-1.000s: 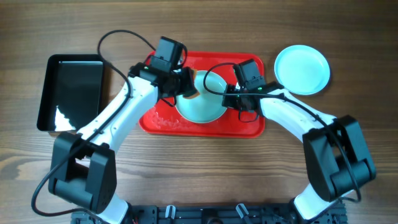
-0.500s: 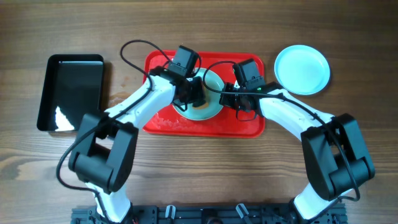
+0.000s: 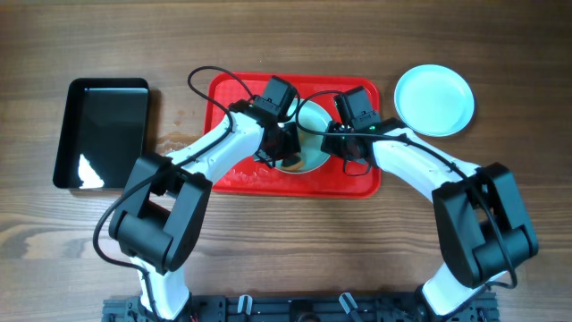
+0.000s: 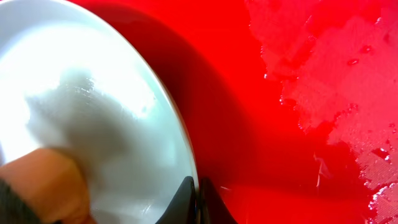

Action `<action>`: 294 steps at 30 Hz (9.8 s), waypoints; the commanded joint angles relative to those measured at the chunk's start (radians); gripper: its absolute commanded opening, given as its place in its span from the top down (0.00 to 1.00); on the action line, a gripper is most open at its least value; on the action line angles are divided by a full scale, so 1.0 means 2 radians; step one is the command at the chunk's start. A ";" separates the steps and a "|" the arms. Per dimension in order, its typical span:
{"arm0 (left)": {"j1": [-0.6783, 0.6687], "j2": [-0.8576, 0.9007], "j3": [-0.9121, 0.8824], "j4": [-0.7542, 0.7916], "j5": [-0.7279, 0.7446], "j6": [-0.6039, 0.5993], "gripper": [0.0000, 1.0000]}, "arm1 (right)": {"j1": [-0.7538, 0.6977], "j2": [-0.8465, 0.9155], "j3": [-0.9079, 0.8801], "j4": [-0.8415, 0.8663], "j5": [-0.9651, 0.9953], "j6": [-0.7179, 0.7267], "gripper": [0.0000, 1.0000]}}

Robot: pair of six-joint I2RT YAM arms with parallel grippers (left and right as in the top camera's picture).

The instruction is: Clean dirty plates on tray and stack at the side

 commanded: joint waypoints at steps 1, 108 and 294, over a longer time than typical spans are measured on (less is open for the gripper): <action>-0.001 0.006 -0.002 -0.020 -0.069 0.015 0.96 | 0.001 0.014 0.000 -0.006 0.024 0.009 0.96; 0.070 -0.096 0.019 -0.073 -0.163 -0.002 0.96 | -0.295 -0.056 0.024 0.049 -0.245 -0.080 0.23; 0.337 -0.441 -0.052 -0.248 0.028 0.071 0.00 | -0.238 -0.909 -0.508 0.187 -0.040 -0.384 0.00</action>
